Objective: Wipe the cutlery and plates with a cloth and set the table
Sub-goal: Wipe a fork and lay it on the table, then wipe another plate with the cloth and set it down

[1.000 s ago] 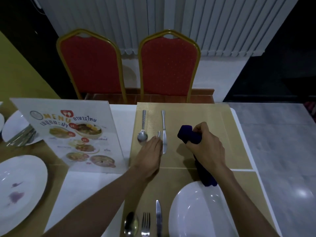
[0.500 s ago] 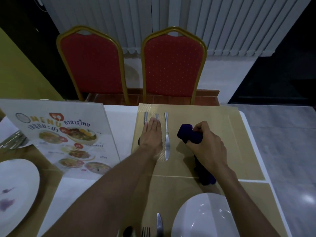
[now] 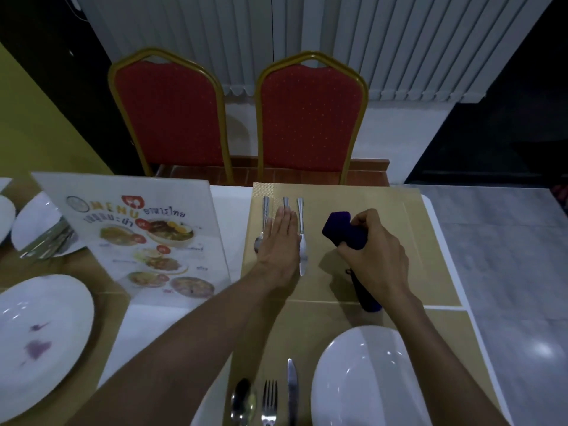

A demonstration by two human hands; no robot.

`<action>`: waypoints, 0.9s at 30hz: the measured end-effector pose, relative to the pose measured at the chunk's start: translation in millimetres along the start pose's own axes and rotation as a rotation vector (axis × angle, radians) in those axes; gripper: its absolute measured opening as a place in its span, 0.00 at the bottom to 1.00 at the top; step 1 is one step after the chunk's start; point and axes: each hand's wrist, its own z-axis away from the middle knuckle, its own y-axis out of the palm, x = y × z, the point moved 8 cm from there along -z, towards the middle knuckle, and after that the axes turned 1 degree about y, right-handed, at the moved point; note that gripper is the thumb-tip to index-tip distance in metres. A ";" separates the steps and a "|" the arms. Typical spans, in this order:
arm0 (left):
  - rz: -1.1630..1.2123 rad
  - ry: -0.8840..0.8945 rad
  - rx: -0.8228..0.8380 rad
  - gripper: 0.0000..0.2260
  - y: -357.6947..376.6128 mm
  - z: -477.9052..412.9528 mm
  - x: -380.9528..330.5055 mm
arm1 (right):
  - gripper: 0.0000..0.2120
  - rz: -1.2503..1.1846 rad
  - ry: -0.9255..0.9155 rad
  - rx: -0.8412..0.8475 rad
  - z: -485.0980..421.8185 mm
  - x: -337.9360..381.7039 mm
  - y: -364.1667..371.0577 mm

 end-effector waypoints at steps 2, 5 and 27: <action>0.079 0.029 -0.036 0.40 -15.6 23.3 -6.2 | 0.21 0.000 0.002 -0.031 11.5 11.8 -9.5; 0.277 0.085 -0.119 0.27 -42.9 71.9 -10.5 | 0.22 0.013 -0.009 -0.069 34.6 31.5 -21.2; 0.739 -0.988 -0.174 0.26 5.8 411.5 417.3 | 0.16 0.289 -0.185 -0.009 258.5 320.9 129.0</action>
